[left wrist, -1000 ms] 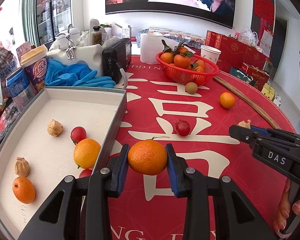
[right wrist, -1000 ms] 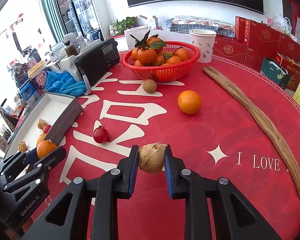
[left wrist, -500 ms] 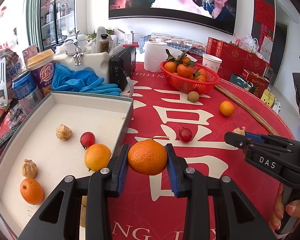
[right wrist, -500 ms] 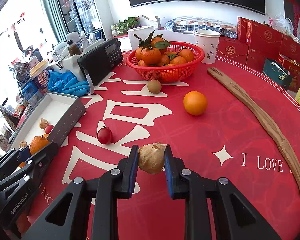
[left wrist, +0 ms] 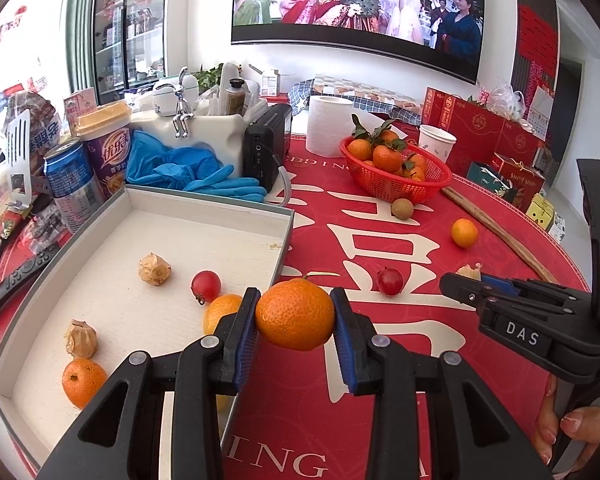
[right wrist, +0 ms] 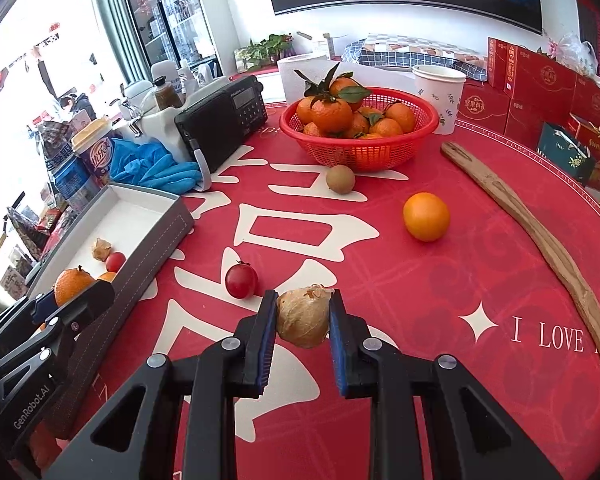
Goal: Organize fruits
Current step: 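Carry the orange and husked fruit over the white tray and open both tools, then withdraw both open tools from the tray back over the tablecloth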
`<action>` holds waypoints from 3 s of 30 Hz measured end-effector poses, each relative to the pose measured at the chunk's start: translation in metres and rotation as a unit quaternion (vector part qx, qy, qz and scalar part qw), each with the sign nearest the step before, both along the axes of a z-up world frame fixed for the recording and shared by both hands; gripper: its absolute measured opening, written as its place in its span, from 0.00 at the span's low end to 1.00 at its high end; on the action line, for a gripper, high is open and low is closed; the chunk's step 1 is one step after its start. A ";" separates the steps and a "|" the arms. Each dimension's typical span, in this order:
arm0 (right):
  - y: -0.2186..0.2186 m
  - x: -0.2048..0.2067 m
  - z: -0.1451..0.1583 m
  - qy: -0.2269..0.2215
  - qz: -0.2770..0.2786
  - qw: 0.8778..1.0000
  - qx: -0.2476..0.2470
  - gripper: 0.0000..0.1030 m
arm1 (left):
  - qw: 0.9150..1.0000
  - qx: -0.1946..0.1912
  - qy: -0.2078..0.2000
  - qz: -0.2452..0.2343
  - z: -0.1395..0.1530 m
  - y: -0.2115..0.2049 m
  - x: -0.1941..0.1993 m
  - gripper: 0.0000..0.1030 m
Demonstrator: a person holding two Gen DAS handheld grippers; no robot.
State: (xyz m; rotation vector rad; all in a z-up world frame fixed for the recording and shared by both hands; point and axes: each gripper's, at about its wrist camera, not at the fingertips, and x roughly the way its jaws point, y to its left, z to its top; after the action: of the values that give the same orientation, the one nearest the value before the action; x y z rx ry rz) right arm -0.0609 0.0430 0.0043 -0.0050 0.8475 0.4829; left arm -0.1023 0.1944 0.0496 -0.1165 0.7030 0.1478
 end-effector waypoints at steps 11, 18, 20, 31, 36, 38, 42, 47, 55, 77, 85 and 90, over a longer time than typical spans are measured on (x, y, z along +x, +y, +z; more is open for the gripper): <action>0.022 -0.003 0.005 0.000 0.027 1.000 0.013 0.24 | 0.999 -0.002 -0.019 0.034 0.010 0.028 -0.011 0.37; 0.045 -0.010 0.017 -0.011 0.049 0.998 0.026 0.24 | 0.998 -0.013 -0.023 0.065 0.015 0.056 -0.017 0.37; 0.056 -0.013 0.019 -0.011 0.060 0.998 0.029 0.24 | 0.996 -0.015 -0.025 0.080 0.015 0.065 -0.019 0.37; 0.124 -0.029 0.024 -0.010 0.130 0.991 0.040 0.25 | 0.978 -0.079 0.027 0.192 -0.009 0.133 -0.023 0.37; 0.152 -0.029 0.016 0.010 0.153 0.987 0.043 0.25 | 0.972 -0.109 0.020 0.206 -0.011 0.141 -0.029 0.37; 0.160 -0.028 0.014 0.015 0.159 0.986 0.042 0.25 | 0.971 -0.111 0.016 0.213 -0.011 0.141 -0.032 0.37; 0.175 -0.027 0.011 0.021 0.170 0.985 0.038 0.24 | 0.966 -0.122 0.016 0.227 -0.012 0.148 -0.035 0.37; 0.184 -0.029 0.008 0.023 0.188 0.981 0.038 0.26 | 0.963 -0.115 0.002 0.244 -0.007 0.150 -0.039 0.54; 0.160 -0.028 0.027 -0.015 0.167 0.983 0.072 0.86 | 0.951 -0.118 -0.087 0.272 0.016 0.152 -0.064 0.80; -0.083 0.000 -0.006 0.072 -0.135 0.988 0.021 1.00 | 0.996 -0.018 0.061 -0.068 -0.018 -0.050 -0.002 0.81; -0.091 -0.002 -0.019 0.060 -0.139 0.984 -0.093 1.00 | 0.991 0.026 0.108 -0.074 -0.045 -0.078 0.023 0.81; -0.089 -0.005 -0.026 0.056 -0.130 0.984 -0.111 1.00 | 0.990 0.020 0.114 -0.084 -0.047 -0.075 0.027 0.92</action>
State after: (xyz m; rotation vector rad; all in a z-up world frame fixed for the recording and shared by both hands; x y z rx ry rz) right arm -0.0658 -0.0457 -0.0216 -0.0731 0.9927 0.1429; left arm -0.0750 0.1190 0.0025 -0.0014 0.9334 0.0130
